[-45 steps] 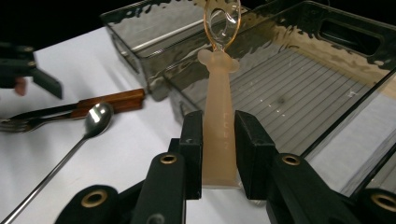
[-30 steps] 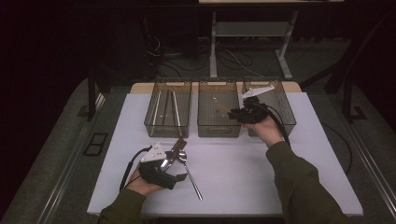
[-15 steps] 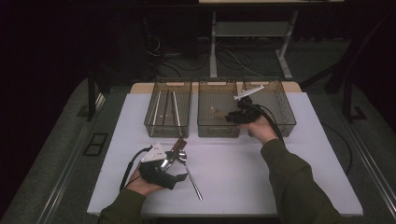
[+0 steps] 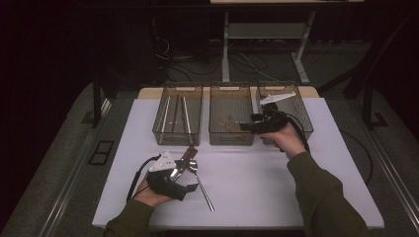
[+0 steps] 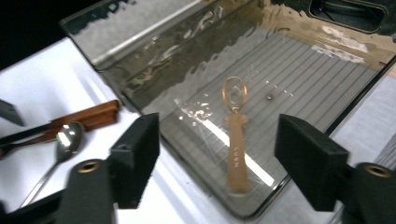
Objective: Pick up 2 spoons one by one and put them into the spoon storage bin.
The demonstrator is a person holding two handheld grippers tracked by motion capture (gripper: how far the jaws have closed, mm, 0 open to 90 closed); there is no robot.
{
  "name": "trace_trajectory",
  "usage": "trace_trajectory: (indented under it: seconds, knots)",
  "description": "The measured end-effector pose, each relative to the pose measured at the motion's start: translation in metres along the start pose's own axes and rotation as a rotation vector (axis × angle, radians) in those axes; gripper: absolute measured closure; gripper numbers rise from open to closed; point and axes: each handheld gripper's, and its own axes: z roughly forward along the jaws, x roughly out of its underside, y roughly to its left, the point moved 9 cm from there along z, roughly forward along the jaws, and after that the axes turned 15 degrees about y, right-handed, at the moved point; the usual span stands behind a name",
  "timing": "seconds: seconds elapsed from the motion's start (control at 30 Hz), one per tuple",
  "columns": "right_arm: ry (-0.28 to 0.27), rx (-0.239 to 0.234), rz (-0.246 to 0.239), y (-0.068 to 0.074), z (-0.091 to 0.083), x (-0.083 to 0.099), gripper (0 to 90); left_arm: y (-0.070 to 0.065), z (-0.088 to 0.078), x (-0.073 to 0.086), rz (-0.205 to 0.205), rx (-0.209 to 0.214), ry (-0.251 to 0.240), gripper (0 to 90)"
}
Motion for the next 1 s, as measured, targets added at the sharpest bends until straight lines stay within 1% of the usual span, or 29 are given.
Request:
trace_trajectory:
  seconds: [0.13,0.23,0.37,0.47,0.6,0.67,0.8,0.87,0.93,1.0]
  knots:
    - [-0.045,-0.01,-0.019,0.006,-0.013,0.007,25.6,0.0,-0.001,0.0,-0.004,-0.003,0.003,3.3]
    - [-0.073,-0.028,-0.018,0.013,-0.021,0.014,18.7,0.001,-0.001,0.001,-0.011,-0.007,0.009,5.2]
    - [-0.104,-0.015,-0.047,0.02,-0.031,0.027,18.7,0.002,-0.001,0.001,-0.016,-0.007,0.015,8.7]
    - [-0.11,-0.014,-0.069,0.025,-0.036,0.04,17.8,0.002,-0.002,0.002,-0.021,-0.011,0.018,12.2]
    - [-0.1,0.023,-0.118,0.031,-0.036,0.06,17.6,0.003,-0.002,0.002,-0.027,-0.015,0.022,14.3]
    - [-0.094,0.029,-0.128,0.034,-0.034,0.07,13.4,0.003,-0.002,0.002,-0.025,-0.015,0.022,15.7]
    - [-0.078,0.035,-0.136,0.04,-0.031,0.091,13.4,0.002,-0.004,0.001,-0.022,-0.017,0.017,22.7]
    - [-0.068,0.047,-0.149,0.042,-0.029,0.102,13.4,0.002,-0.005,0.001,-0.024,-0.019,0.016,26.9]
    - [-0.047,0.056,-0.173,0.043,-0.028,0.114,13.4,0.002,-0.006,0.0,-0.025,-0.016,0.014,31.2]
    - [-0.042,0.062,-0.179,0.043,-0.028,0.124,13.4,0.002,-0.007,-0.001,-0.024,-0.016,0.011,35.8]
